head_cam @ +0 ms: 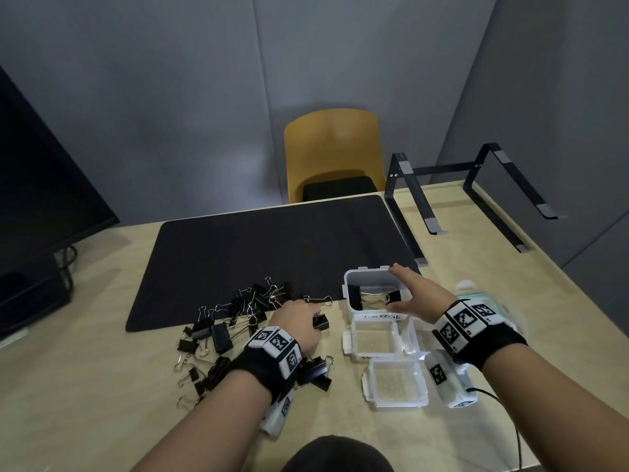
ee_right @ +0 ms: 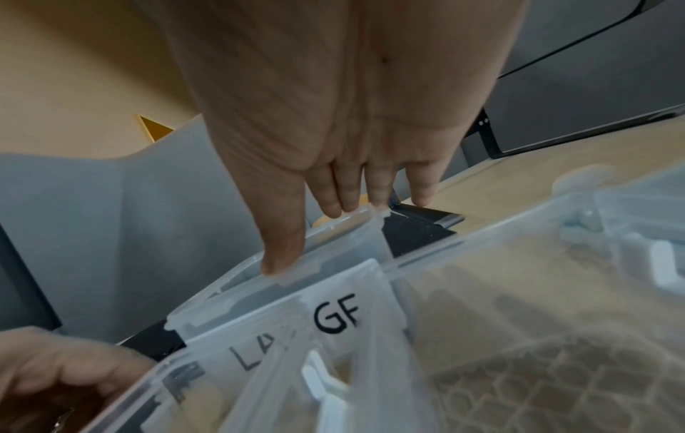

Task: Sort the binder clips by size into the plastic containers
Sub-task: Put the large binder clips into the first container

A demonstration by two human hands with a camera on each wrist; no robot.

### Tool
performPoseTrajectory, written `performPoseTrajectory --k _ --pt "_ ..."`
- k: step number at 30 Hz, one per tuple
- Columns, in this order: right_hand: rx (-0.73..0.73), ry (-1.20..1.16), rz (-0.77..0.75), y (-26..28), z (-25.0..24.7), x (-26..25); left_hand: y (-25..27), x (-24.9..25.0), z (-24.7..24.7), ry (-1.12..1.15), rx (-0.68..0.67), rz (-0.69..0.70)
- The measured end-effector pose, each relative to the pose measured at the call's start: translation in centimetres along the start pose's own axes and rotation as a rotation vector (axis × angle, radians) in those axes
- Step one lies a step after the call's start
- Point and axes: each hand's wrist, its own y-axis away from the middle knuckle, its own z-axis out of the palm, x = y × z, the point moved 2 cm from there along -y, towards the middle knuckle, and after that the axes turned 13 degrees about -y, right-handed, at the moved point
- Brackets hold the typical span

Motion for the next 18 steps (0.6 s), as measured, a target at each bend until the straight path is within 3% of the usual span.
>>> performPoseTrajectory --k 8,18 --pt "-0.007 -0.027 -0.002 -0.2 0.0 0.7 -0.8 0.6 0.1 0.024 -0.042 -0.044" --pt "-0.010 -0.037 -0.021 -0.3 -0.1 1.1 0.5 1.6 -2.9 0.341 0.057 -0.049"
